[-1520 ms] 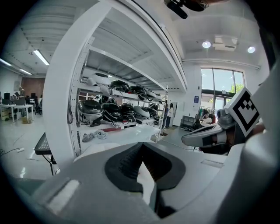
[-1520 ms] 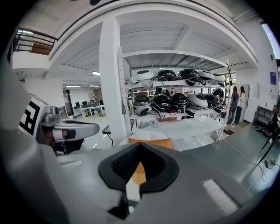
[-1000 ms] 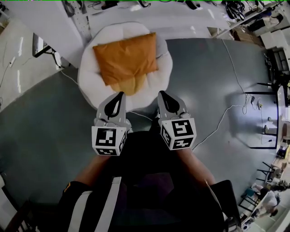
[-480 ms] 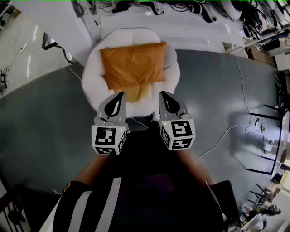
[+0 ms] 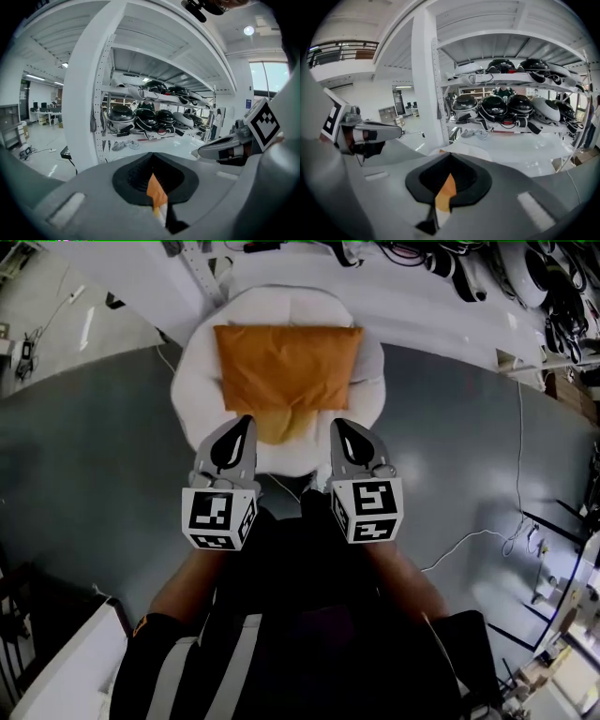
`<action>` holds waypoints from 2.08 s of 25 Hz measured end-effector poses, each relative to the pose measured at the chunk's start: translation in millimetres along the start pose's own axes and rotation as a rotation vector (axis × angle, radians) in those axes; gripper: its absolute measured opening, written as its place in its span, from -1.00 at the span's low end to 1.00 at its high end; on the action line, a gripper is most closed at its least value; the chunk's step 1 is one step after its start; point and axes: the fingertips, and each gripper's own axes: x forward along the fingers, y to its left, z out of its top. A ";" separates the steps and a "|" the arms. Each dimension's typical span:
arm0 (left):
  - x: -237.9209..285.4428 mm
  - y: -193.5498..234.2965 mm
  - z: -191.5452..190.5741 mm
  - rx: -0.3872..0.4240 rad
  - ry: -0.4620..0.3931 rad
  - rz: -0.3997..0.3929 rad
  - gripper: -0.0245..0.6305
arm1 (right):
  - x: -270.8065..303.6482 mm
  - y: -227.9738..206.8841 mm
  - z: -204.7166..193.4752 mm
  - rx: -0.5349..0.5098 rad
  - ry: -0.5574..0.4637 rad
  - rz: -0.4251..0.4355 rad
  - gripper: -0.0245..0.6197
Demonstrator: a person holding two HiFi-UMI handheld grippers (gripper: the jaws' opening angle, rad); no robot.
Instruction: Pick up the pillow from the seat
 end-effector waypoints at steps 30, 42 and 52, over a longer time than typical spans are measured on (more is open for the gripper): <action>164.4 92.6 -151.4 -0.069 0.187 0.028 -0.69 | 200.4 -68.5 -110.0 0.066 0.183 -0.055 -0.91; 215.3 136.2 -230.8 -0.063 0.283 0.060 -0.65 | 265.1 -97.4 -188.2 0.126 0.277 -0.072 -0.49; 251.4 171.2 -321.4 -0.111 0.417 0.085 -0.49 | 313.3 -129.7 -249.1 0.169 0.346 -0.138 -0.45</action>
